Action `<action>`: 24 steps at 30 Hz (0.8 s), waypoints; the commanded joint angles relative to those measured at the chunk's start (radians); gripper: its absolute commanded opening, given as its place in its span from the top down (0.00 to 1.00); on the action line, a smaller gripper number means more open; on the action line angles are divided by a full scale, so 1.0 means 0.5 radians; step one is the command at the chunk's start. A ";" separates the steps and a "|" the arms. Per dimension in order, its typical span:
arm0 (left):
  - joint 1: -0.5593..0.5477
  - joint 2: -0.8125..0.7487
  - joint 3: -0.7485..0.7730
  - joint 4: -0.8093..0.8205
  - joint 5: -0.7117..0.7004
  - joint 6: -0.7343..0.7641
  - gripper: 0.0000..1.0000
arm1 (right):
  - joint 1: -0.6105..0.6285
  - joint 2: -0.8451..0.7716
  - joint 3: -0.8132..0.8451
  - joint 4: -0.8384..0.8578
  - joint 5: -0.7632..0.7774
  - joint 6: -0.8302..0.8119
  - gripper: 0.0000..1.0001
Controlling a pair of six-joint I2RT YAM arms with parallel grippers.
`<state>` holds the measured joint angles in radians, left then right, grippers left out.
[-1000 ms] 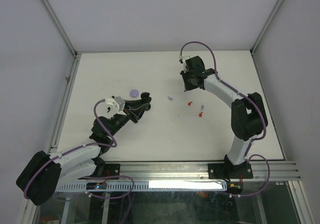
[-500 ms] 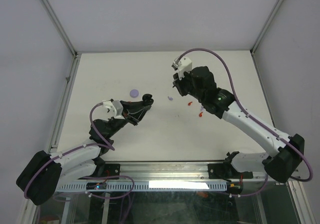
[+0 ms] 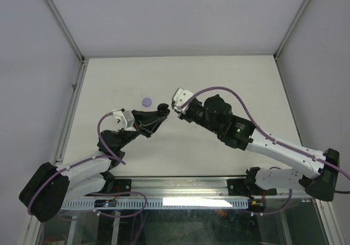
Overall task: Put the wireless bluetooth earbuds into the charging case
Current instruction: Place the earbud in the charging case.
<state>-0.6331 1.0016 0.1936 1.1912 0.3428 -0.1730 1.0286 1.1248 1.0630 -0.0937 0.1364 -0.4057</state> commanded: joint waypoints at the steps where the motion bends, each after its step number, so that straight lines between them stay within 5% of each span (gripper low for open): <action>1: 0.014 -0.024 0.058 0.192 0.112 -0.049 1.00 | 0.161 -0.060 -0.092 0.307 0.081 -0.335 0.84; 24: 0.017 -0.007 0.071 0.233 0.226 -0.076 1.00 | 0.353 -0.068 -0.226 0.560 0.196 -0.630 0.85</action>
<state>-0.6331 1.0077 0.1940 1.2327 0.4294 -0.1806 1.1961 1.0946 0.9531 0.1207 0.2031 -0.6910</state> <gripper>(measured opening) 0.251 0.199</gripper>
